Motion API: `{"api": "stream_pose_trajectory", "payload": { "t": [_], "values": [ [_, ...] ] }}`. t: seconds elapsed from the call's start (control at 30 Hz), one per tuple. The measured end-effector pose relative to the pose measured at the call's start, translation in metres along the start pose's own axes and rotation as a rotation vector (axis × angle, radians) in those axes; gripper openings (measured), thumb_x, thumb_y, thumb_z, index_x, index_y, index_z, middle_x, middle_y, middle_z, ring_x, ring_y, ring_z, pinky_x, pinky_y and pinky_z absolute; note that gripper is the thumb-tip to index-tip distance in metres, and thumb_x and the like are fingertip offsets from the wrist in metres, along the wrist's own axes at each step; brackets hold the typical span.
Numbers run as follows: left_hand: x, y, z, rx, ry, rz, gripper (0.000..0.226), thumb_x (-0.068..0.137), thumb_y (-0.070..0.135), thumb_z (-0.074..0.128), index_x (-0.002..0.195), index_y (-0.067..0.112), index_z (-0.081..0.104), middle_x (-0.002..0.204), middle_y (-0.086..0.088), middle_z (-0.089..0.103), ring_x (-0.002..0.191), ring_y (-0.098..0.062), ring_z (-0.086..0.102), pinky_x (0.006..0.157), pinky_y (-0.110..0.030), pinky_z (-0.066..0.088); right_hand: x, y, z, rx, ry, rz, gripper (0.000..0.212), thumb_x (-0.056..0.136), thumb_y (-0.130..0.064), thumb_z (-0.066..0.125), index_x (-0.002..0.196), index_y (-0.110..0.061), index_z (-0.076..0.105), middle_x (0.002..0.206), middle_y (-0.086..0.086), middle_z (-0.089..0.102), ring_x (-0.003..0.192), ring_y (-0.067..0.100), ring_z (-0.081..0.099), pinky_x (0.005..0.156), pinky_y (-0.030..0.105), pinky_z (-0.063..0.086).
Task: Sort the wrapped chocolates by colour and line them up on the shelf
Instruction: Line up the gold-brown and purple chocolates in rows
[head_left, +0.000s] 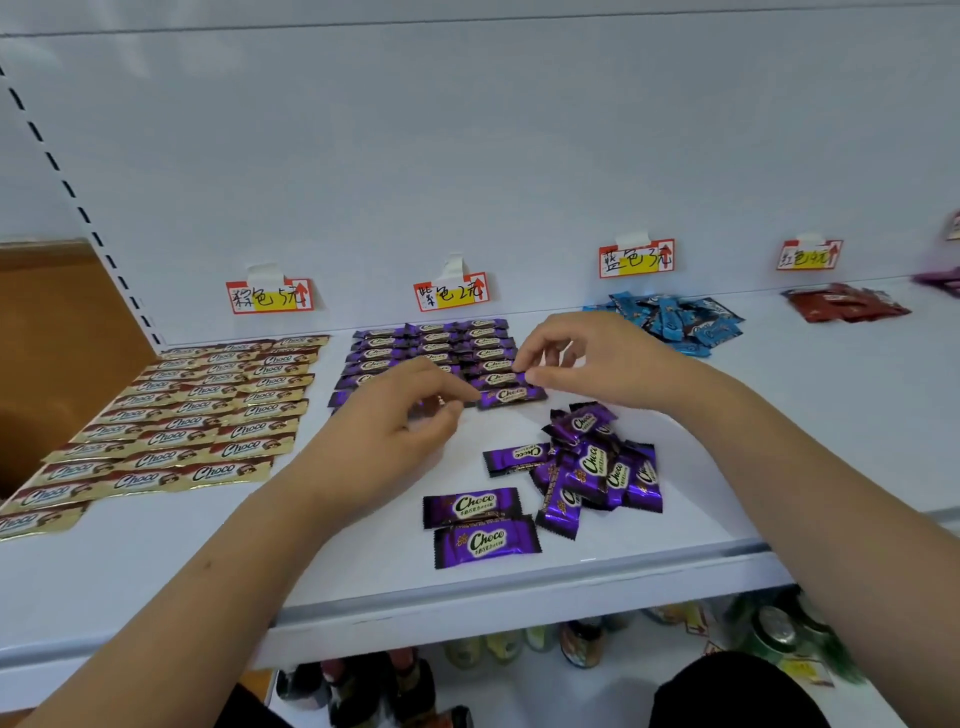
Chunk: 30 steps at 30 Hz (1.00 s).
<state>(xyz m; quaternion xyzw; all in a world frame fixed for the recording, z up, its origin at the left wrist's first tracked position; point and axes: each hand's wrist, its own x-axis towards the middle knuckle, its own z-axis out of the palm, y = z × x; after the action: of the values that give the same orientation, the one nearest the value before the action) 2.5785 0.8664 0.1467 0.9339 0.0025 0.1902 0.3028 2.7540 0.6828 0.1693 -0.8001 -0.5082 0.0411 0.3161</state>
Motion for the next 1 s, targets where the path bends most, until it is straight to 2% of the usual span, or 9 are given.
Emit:
{"api": "stream_pose_trajectory", "payload": {
  "t": [0.1,0.2,0.37,0.47,0.53,0.63,0.73,0.83,1.0],
  "values": [
    [-0.005,0.013,0.013,0.01,-0.127,-0.011,0.023,0.092,0.047,0.058,0.113,0.04,0.063,0.103,0.019,0.055,0.096,0.0,0.053,0.077,-0.013,0.042,-0.03,0.011,-0.011,-0.003,-0.087,0.049,0.015,0.093,-0.036,0.063,0.106,-0.037,0.07,0.106,-0.021,0.064,0.097,0.0,0.059,0.088,0.023,0.05],
    [-0.003,0.013,0.027,0.114,-0.196,0.017,0.035,0.085,0.058,0.06,0.114,0.039,0.062,0.105,0.022,0.048,0.101,0.003,0.048,0.082,-0.013,0.04,-0.06,0.026,-0.008,-0.021,-0.12,0.085,0.026,0.091,-0.043,0.062,0.117,-0.04,0.066,0.116,-0.021,0.059,0.11,-0.001,0.054,0.097,0.025,0.043],
    [-0.005,0.015,0.025,0.022,-0.166,-0.036,0.022,0.082,0.045,0.072,0.102,0.037,0.064,0.103,0.018,0.055,0.096,-0.001,0.052,0.079,-0.01,0.04,-0.063,0.027,0.0,0.079,0.007,0.128,0.02,0.083,-0.032,0.075,0.103,-0.033,0.069,0.108,-0.017,0.064,0.1,-0.002,0.057,0.087,0.017,0.042],
    [-0.01,0.02,0.022,-0.07,-0.073,-0.065,0.022,0.083,0.031,0.076,0.102,0.032,0.065,0.094,0.016,0.063,0.081,0.003,0.056,0.07,-0.006,0.04,-0.058,0.025,0.002,0.119,0.06,0.144,0.015,0.082,-0.025,0.078,0.092,-0.029,0.067,0.098,-0.013,0.067,0.09,0.006,0.063,0.079,0.021,0.05],
    [-0.012,0.019,0.02,-0.116,-0.037,-0.082,0.023,0.085,0.024,0.076,0.102,0.034,0.065,0.087,0.012,0.064,0.069,-0.001,0.055,0.064,-0.011,0.042,-0.059,0.025,0.002,0.154,0.085,0.149,0.011,0.084,-0.023,0.076,0.089,-0.027,0.066,0.091,-0.008,0.069,0.084,0.016,0.067,0.078,0.029,0.053],
    [-0.013,0.017,0.014,-0.258,0.02,-0.127,0.025,0.086,0.013,0.073,0.102,0.032,0.067,0.091,0.001,0.068,0.081,-0.021,0.061,0.072,-0.024,0.049,-0.058,0.019,-0.001,0.274,0.146,0.134,0.004,0.09,-0.017,0.069,0.091,-0.02,0.066,0.086,-0.001,0.071,0.081,0.014,0.069,0.077,0.024,0.053],
    [-0.02,0.016,0.004,-0.42,0.088,-0.199,0.018,0.088,0.005,0.069,0.097,0.019,0.067,0.089,-0.003,0.07,0.084,-0.023,0.067,0.084,-0.033,0.054,-0.055,0.006,-0.002,0.459,0.198,0.136,0.004,0.093,-0.01,0.064,0.094,-0.014,0.066,0.076,0.001,0.071,0.069,0.011,0.067,0.068,0.018,0.053],
    [-0.027,0.012,-0.005,-0.355,0.129,-0.234,0.011,0.089,0.007,0.069,0.092,0.017,0.069,0.087,-0.002,0.072,0.084,-0.02,0.069,0.084,-0.031,0.054,-0.048,-0.004,0.005,0.475,0.206,0.126,0.008,0.094,-0.009,0.062,0.095,-0.015,0.069,0.072,0.001,0.071,0.068,0.012,0.068,0.067,0.018,0.054],
    [-0.039,0.0,-0.013,-0.148,0.087,-0.179,0.016,0.084,0.01,0.074,0.087,0.025,0.071,0.091,0.008,0.07,0.085,-0.007,0.067,0.084,-0.026,0.055,-0.036,-0.018,0.026,0.262,0.103,0.105,0.014,0.096,-0.026,0.06,0.102,-0.028,0.072,0.083,-0.009,0.075,0.081,0.006,0.07,0.079,0.021,0.052]
  ]
}}
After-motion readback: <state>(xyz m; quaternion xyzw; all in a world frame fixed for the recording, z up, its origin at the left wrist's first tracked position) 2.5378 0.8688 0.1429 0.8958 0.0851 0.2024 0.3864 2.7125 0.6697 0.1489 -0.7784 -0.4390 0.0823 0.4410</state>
